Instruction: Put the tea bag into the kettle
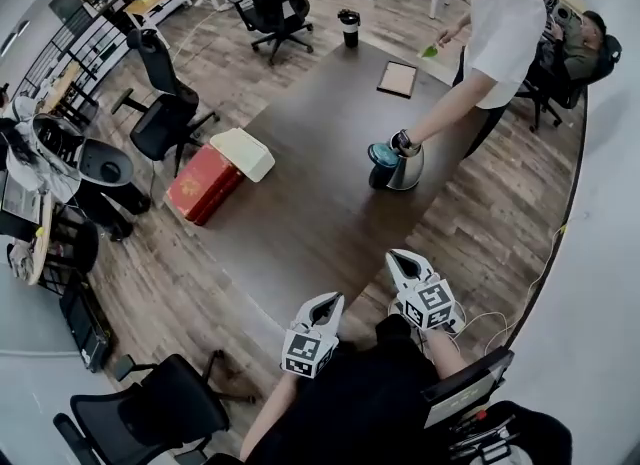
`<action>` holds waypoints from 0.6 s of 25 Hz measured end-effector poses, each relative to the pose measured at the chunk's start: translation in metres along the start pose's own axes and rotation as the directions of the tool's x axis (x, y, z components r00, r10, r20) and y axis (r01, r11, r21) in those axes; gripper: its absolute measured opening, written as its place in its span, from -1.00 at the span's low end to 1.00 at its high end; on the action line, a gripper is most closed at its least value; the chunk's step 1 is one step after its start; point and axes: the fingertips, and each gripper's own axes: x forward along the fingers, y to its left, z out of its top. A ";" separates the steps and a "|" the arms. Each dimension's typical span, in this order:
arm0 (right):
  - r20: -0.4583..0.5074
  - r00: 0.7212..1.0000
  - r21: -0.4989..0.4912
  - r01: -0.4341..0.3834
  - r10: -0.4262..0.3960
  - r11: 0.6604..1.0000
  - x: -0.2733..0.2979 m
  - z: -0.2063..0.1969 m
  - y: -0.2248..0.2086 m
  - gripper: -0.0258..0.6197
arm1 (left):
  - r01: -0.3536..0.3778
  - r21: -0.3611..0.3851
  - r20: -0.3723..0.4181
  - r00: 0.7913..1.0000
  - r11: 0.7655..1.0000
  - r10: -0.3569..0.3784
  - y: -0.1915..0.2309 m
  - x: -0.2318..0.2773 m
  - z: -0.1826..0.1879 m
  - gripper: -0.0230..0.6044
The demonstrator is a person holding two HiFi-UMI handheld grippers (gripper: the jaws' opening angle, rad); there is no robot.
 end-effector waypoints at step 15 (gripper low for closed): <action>-0.016 0.998 0.004 -0.055 0.055 0.998 0.001 0.000 -0.055 -0.90 | -0.040 -0.033 -0.006 0.999 0.999 0.040 -0.023 0.050 0.009 -0.92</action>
